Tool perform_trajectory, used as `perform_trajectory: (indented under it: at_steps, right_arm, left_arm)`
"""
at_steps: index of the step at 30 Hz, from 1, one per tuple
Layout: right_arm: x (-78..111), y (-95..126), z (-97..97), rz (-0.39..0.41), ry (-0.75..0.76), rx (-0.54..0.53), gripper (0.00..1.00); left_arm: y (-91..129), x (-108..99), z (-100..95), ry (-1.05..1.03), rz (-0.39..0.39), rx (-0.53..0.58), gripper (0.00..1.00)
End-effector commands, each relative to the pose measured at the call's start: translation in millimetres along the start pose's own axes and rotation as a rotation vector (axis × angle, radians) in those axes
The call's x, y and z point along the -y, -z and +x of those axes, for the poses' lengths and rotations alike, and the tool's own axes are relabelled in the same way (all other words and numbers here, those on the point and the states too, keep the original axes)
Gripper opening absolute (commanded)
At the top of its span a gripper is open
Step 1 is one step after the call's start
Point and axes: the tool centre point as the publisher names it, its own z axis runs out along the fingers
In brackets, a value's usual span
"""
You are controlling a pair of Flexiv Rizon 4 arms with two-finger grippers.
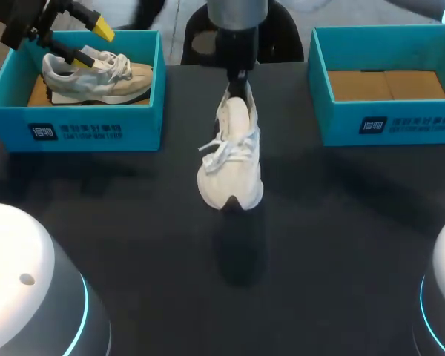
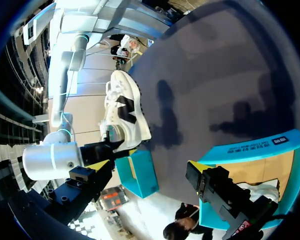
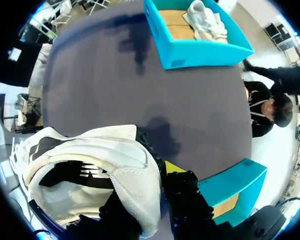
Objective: Take the shoe out of the shoebox, open the shoe tongue, remove and reinsert the insole, then place the shoe into the shoebox
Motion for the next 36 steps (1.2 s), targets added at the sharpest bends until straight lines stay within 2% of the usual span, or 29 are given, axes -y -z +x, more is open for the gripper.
perform_trajectory:
  at_steps: [1, 18, 20, 23, 36]
  right_arm:
    - [2.5, 14, 2.5, -0.013, 0.001, 0.008, 0.0]
    - [2.5, 14, 2.5, -0.013, 0.001, 0.008, 0.0]
    - [14.0, 14, -4.2, -0.043, 0.032, -0.017, 0.0]
    - [30.7, 17, -14.1, -0.048, 0.068, -0.023, 0.0]
    - [112.5, 35, -61.6, 0.004, 0.074, 0.05, 0.0]
  left_arm:
    - [0, 1, -0.5, -0.001, -0.001, -0.004, 1.0]
    - [0, 1, -0.5, -0.001, -0.001, -0.004, 1.0]
    - [0, 1, -0.5, -0.001, -0.001, -0.004, 1.0]
    - [0, 1, -0.5, -0.001, -0.001, -0.004, 1.0]
    - [0, 1, -0.5, -0.001, -0.001, -0.004, 1.0]
